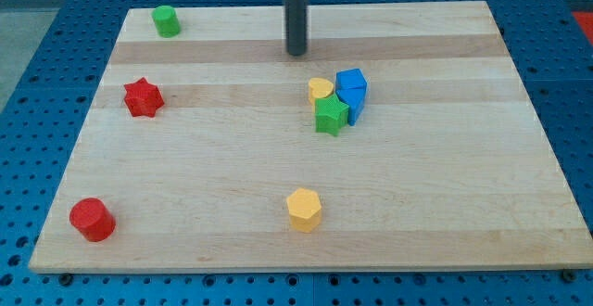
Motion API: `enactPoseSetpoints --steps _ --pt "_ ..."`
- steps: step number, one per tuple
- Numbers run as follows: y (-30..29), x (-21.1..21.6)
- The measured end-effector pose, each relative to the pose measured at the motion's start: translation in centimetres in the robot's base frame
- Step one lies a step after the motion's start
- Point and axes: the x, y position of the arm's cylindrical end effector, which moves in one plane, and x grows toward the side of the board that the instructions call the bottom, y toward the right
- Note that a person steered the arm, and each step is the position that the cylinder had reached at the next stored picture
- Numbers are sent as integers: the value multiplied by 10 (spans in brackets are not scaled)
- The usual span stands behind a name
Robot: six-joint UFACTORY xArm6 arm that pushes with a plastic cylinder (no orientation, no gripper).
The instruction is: Place the green circle above the heart
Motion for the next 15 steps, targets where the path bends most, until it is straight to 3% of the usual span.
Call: enactPoseSetpoints --steps 4,5,12,15 --pt "-247 0" --pt "-262 0" --pt "-252 -104" --pt "-189 -57"
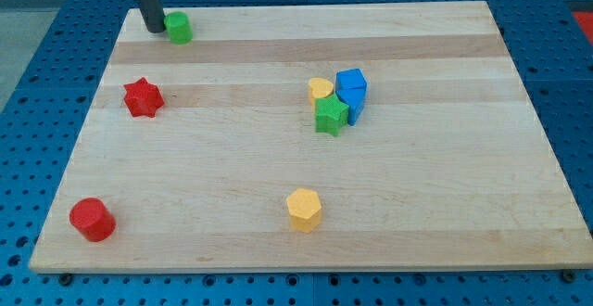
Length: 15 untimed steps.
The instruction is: Place the green circle above the heart
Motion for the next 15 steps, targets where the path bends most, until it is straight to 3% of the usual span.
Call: enactPoseSetpoints --steps 4,11,13,15 --pt "67 4" --pt "213 69" --pt "230 92" --pt "203 91"
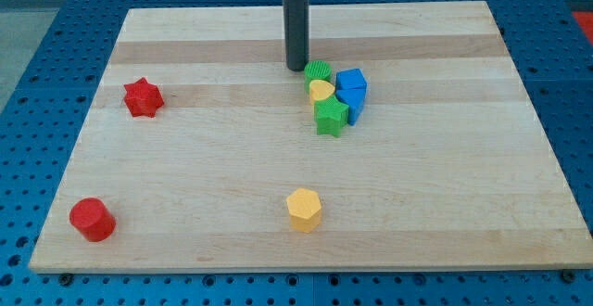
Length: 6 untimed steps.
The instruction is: Place the green circle above the heart
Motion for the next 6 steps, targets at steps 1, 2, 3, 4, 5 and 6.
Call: enactPoseSetpoints --steps 1,2,3,4,5,6 --pt "-50 0" --pt "-110 0" --pt "-176 0" --pt "-236 0" --pt "-275 10" --pt "-276 24"
